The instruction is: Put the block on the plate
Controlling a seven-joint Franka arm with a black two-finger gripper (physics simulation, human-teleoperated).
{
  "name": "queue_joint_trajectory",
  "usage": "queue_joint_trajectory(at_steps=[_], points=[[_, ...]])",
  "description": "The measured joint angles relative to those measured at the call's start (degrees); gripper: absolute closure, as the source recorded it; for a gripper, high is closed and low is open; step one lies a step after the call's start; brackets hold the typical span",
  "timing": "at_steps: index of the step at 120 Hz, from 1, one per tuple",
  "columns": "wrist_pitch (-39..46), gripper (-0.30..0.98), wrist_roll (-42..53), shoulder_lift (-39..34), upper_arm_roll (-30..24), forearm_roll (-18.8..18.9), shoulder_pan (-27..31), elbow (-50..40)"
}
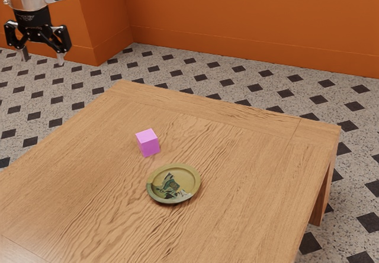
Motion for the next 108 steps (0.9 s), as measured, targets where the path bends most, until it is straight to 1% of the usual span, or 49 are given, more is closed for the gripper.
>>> queue_joint_trajectory(at_steps=[20, 26, 51, 67, 73, 82, 89, 99, 108], points=[[0.01, 0.00, -0.22, 0.35, -0.84, -0.03, 0.14, -0.06], [0.01, 0.00, -0.27, 0.77, -1.18, -0.78, 0.07, -0.45], [2.45, 0.00, -0.46, 4.78, -1.80, -2.58, -0.05, -6.29], [8.75, 0.00, -2.56, 9.32, -1.83, -4.29, -0.33, -8.75], [11.83, 0.00, -4.05, 11.85, -1.83, -5.65, -1.32, -8.93], [15.92, 0.00, -6.85, 15.07, -1.84, -7.34, -4.42, -8.88], [18.98, 0.00, -9.09, 17.94, -1.85, -9.34, -5.90, -8.65], [23.08, 0.00, -12.53, 21.31, -1.71, -12.14, -6.75, -8.49], [26.30, 0.00, -15.67, 23.78, -0.98, -13.61, -7.08, -8.51]])
